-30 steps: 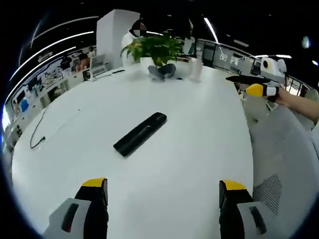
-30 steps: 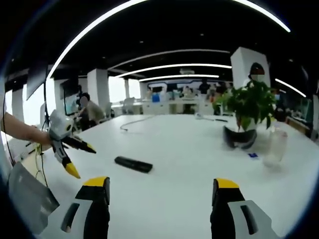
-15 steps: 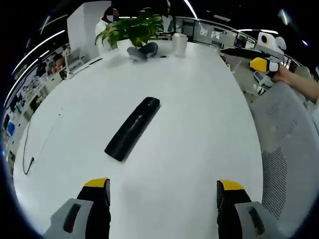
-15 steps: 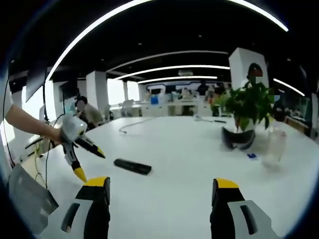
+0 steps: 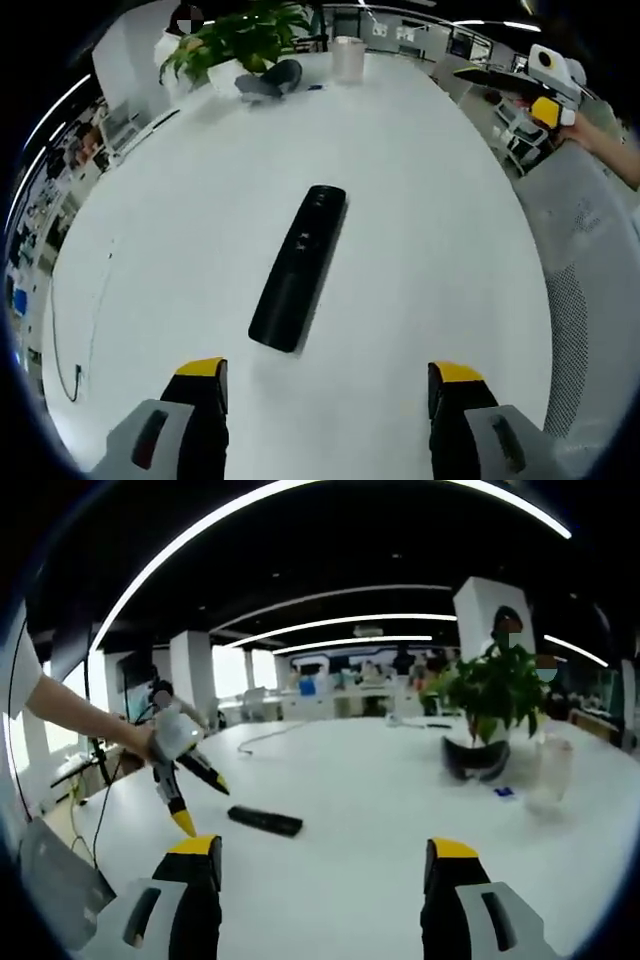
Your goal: Press the specified remote control buttons in sequence, fully releasing each button before pressing the next.
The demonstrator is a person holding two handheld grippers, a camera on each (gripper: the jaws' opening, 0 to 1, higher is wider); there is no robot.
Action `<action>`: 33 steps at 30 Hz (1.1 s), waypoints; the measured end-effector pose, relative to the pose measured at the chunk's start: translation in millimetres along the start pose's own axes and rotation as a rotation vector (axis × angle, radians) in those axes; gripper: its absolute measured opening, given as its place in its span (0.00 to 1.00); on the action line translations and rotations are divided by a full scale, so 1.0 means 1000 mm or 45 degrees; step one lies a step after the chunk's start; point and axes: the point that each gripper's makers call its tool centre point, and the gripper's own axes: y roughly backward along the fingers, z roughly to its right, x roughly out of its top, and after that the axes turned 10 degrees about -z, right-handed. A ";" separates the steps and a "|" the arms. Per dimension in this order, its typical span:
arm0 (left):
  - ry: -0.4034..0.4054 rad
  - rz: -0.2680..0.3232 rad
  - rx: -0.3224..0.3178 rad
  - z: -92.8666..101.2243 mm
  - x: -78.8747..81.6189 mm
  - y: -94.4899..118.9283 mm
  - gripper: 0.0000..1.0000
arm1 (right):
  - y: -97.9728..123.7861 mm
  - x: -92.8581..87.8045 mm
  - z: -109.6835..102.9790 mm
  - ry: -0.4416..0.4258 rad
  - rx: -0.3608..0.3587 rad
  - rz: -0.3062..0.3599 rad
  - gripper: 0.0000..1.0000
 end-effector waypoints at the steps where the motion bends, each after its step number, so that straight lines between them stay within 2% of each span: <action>1: -0.012 -0.006 -0.002 -0.002 0.003 -0.001 0.84 | 0.000 0.000 0.000 -0.002 0.000 0.003 0.82; 8: -0.057 -0.058 -0.005 -0.017 0.013 -0.007 0.80 | -0.002 -0.002 -0.003 0.006 0.006 -0.020 0.80; 12: -0.039 -0.080 -0.044 -0.019 0.018 -0.012 0.74 | -0.003 -0.003 -0.005 0.014 0.016 -0.031 0.77; 16: -0.073 -0.101 -0.032 -0.023 0.022 -0.018 0.66 | -0.004 -0.004 -0.006 0.023 0.022 -0.044 0.77; 22: -0.146 -0.116 -0.003 -0.029 0.027 -0.022 0.43 | -0.005 -0.005 -0.006 0.022 0.026 -0.048 0.76; 30: -0.189 -0.136 -0.032 -0.028 0.036 -0.030 0.41 | -0.006 -0.007 -0.007 0.020 0.034 -0.055 0.75; 33: -0.197 -0.131 -0.017 -0.031 0.040 -0.030 0.40 | -0.005 -0.007 -0.007 0.020 0.036 -0.054 0.75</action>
